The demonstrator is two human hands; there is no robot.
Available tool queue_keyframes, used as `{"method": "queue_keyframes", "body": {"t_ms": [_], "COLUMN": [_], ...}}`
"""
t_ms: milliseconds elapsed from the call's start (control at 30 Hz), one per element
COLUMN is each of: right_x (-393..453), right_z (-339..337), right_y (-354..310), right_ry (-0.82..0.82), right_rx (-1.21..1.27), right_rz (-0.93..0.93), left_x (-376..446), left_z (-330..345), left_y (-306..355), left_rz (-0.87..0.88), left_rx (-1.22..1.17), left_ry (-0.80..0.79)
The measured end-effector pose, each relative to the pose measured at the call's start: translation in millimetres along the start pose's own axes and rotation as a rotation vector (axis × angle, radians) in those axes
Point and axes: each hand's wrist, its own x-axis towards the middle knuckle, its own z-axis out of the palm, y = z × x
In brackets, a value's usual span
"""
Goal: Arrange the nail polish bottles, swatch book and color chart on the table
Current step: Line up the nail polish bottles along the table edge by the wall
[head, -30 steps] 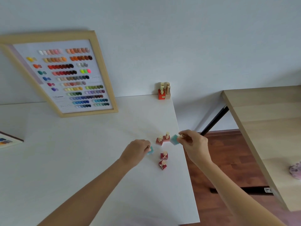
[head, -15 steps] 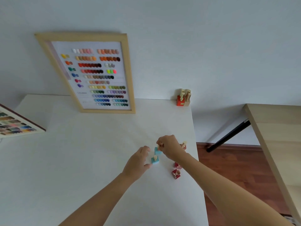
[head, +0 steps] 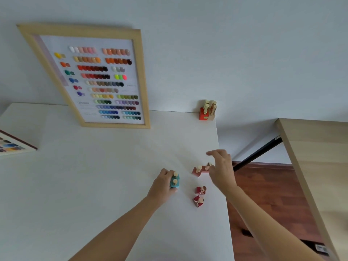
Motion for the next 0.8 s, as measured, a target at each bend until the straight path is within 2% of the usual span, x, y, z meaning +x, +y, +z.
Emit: {"method": "queue_keyframes", "body": {"t_ms": [133,367,500,667,800], "right_x": [7,29,28,13,13], "right_z": [2,14,16,30,45], "right_y": [22,13,14,24,21], "right_ry": [-0.251,-0.246,-0.334,-0.53,-0.432], "right_rx": [0.029,0.127,0.094,0.089,0.087], "right_rz": [0.063,0.067,0.023,0.087,0.099], "left_x": [6,23,29,32,37], "left_z": [2,-5,-7,-4,-5], "left_y": [-1,-1,-2,-3,-1], "left_rz": [0.006,-0.034,-0.051,-0.043,-0.034], "left_rx": [0.004,0.005,-0.008,-0.026,-0.031], "left_ry": [0.025,0.062,0.065,0.057,0.058]}}
